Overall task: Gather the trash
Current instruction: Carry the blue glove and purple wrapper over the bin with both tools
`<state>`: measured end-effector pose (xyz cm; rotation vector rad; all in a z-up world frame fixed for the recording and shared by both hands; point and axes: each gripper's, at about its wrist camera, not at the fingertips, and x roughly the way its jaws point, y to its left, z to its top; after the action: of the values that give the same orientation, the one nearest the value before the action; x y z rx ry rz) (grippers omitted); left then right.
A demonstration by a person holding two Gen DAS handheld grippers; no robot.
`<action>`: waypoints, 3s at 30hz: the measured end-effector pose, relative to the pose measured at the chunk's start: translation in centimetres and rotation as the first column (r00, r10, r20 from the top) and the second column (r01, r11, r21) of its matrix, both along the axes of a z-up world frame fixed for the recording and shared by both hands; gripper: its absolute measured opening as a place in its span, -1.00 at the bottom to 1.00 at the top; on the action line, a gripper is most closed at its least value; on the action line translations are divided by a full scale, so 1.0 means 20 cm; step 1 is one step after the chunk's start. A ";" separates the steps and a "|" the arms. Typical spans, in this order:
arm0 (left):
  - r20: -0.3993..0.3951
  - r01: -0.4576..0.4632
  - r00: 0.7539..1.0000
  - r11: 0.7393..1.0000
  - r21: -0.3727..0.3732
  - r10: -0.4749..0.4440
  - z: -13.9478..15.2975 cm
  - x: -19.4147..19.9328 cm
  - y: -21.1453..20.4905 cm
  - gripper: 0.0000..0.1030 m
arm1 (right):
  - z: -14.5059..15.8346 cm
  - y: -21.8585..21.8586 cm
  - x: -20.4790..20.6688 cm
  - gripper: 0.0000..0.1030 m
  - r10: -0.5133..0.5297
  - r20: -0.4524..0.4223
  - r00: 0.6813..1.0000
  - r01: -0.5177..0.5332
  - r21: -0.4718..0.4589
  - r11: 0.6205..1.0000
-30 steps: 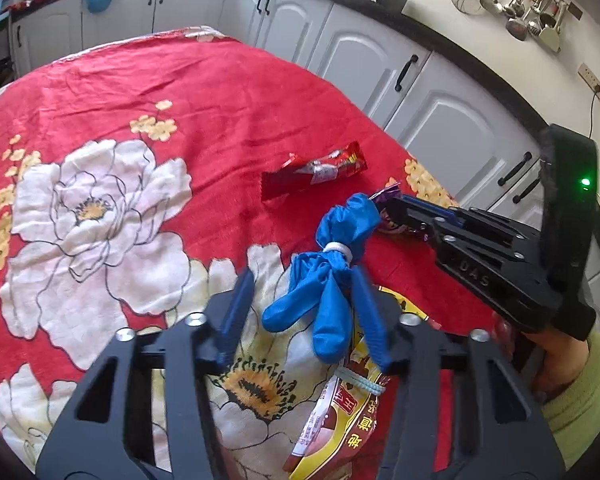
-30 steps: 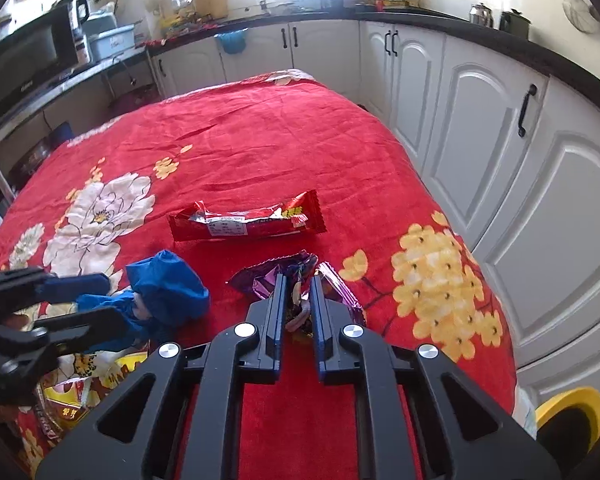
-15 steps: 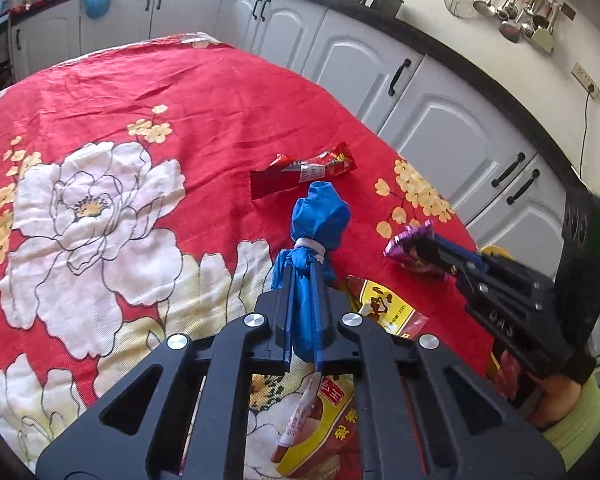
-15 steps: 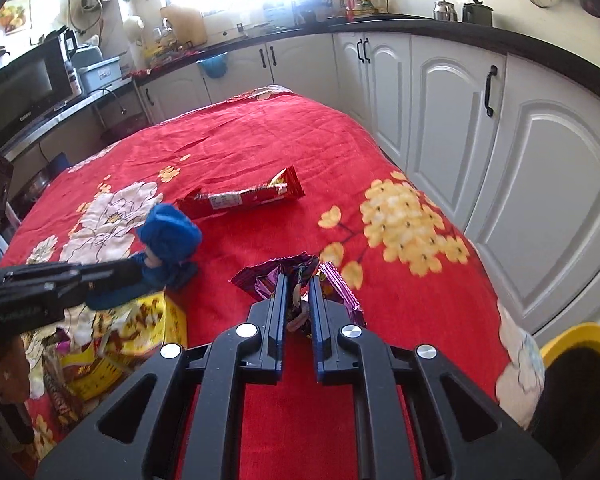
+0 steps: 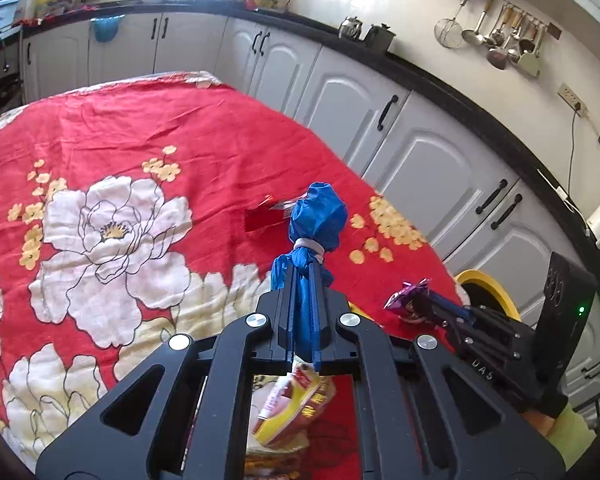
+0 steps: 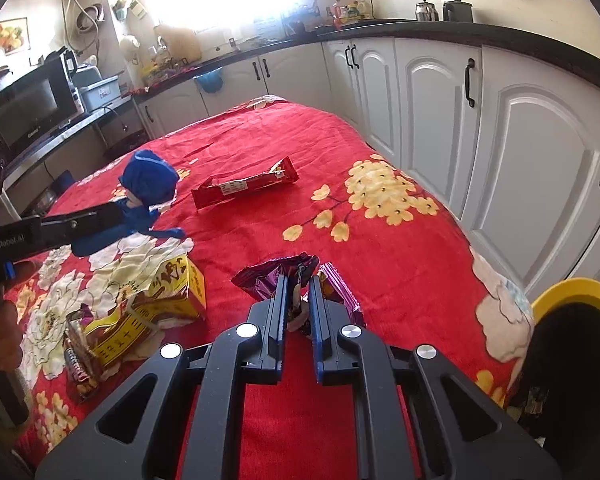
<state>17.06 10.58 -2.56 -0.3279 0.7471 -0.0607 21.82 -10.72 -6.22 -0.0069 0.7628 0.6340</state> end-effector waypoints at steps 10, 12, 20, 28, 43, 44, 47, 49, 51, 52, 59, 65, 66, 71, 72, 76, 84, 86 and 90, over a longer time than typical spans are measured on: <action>0.039 0.044 0.998 0.999 0.015 -0.045 0.08 -0.02 -0.13 -0.96 | 0.06 -0.14 -0.04 -0.80 -0.044 0.006 0.999 0.044 0.040 0.998; 0.044 0.054 0.998 0.998 0.018 -0.055 0.09 -0.02 -0.17 -0.96 | 0.07 -0.18 -0.05 -0.80 -0.056 0.009 0.998 0.056 0.046 0.997; 0.058 0.096 0.994 0.995 0.023 -0.097 0.11 -0.01 -0.28 -0.96 | 0.13 -0.34 -0.07 -0.80 -0.111 0.023 0.994 0.109 0.076 0.991; 0.068 0.137 0.988 0.990 0.030 -0.139 0.12 0.00 -0.40 -0.96 | 0.16 -0.50 -0.09 -0.80 -0.166 0.033 0.986 0.162 0.101 0.982; 0.081 0.223 0.971 0.974 0.040 -0.226 0.13 0.01 -0.66 -0.96 | 0.18 -0.80 -0.17 -0.80 -0.272 0.051 0.961 0.266 0.099 0.959; 0.082 0.230 0.969 0.972 0.041 -0.233 0.14 0.01 -0.68 -0.96 | 0.18 -0.81 -0.17 -0.80 -0.277 0.052 0.960 0.271 0.098 0.958; 0.082 0.252 0.963 0.967 0.047 -0.255 0.14 0.01 -0.75 -0.96 | 0.19 -0.87 -0.19 -0.80 -0.295 0.056 0.954 0.289 0.095 0.953; 0.082 0.269 0.959 0.962 0.049 -0.272 0.14 0.02 -0.80 -0.96 | 0.20 -0.92 -0.19 -0.80 -0.309 0.060 0.949 0.303 0.093 0.948; 0.084 0.285 0.954 0.957 0.055 -0.289 0.14 0.02 -0.85 -0.96 | 0.20 -0.95 -0.20 -0.80 -0.320 0.063 0.945 0.313 0.093 0.945; 0.084 0.292 0.951 0.955 0.057 -0.296 0.14 0.02 -0.87 -0.96 | 0.20 -0.98 -0.21 -0.80 -0.327 0.066 0.943 0.321 0.092 0.943; 0.086 0.344 0.933 0.936 0.079 -0.350 0.14 0.02 -1.03 -0.96 | 0.21 -1.10 -0.24 -0.80 -0.364 0.071 0.929 0.357 0.092 0.929; 0.078 0.385 0.916 0.918 0.096 -0.393 0.12 0.02 -1.16 -0.96 | 0.20 -1.21 -0.26 -0.80 -0.392 0.069 0.917 0.386 0.092 0.918; 0.076 0.390 0.915 0.916 0.099 -0.397 0.12 0.02 -1.18 -0.96 | 0.19 -1.22 -0.26 -0.80 -0.396 0.069 0.916 0.389 0.091 0.917; 0.063 0.415 0.904 0.903 0.108 -0.423 0.09 0.02 -1.25 -0.96 | 0.17 -1.30 -0.27 -0.80 -0.418 0.061 0.907 0.412 0.087 0.907; 0.060 0.421 0.901 0.900 0.111 -0.429 0.08 0.02 -1.27 -0.96 | 0.16 -1.31 -0.27 -0.80 -0.422 0.059 0.905 0.416 0.087 0.905; 0.047 0.442 0.892 0.890 0.117 -0.449 0.04 0.02 -1.34 -0.96 | 0.13 -1.37 -0.28 -0.80 -0.440 0.046 0.897 0.436 0.085 0.896; 0.019 0.478 0.875 0.869 0.126 -0.484 -0.02 0.03 -1.46 -0.96 | 0.06 -1.46 -0.30 -0.80 -0.472 0.020 0.882 0.469 0.082 0.879; 0.010 0.485 0.872 0.865 0.126 -0.490 -0.04 0.03 -1.48 -0.96 | 0.04 -1.48 -0.30 -0.80 -0.481 0.009 0.877 0.479 0.084 0.874; -0.007 0.497 0.866 0.859 0.122 -0.500 -0.08 0.05 -1.52 -0.96 | 0.01 -1.52 -0.30 -0.80 -0.492 -0.008 0.871 0.490 0.088 0.867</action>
<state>17.98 -19.84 -4.16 -0.0094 0.7924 -0.5103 15.89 -41.13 -6.07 0.2573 0.6854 0.1767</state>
